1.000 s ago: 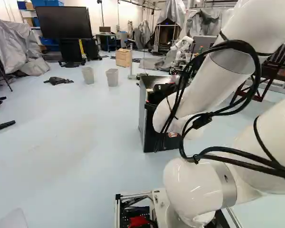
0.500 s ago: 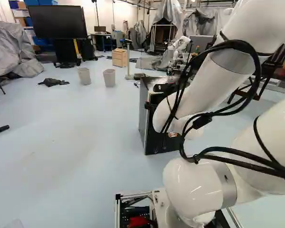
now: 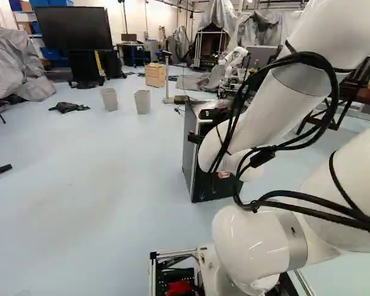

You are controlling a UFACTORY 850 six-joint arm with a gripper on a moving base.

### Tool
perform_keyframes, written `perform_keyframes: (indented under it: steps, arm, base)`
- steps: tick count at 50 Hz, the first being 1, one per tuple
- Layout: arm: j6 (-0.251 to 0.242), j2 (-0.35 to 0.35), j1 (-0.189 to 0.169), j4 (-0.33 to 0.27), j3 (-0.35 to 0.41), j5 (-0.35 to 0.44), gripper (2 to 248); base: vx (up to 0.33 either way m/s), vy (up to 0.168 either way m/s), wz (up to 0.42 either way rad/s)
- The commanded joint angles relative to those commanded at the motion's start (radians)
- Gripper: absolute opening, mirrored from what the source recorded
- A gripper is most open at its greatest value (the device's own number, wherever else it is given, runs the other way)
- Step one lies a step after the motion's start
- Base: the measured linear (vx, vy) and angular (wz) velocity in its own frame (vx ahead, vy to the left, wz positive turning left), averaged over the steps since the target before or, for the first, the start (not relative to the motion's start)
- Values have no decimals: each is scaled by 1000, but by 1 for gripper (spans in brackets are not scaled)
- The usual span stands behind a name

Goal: Grab a drink from the fridge

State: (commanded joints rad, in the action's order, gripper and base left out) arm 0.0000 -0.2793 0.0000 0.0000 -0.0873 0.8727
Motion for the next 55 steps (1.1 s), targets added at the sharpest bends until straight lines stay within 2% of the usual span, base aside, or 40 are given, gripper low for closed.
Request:
perform_keyframes:
  steps: [12,33,42,55]
  arm:
    - [0,0,0,0,0,0,247]
    - [0,20,29,9,-17,0,247]
    - [0,59,57,65,-51,3,247]
    - [0,118,100,188,-103,20,247]
  base:
    - [4,51,-5]
    - [0,5,1]
    - [0,0,0]
    - [0,0,0]
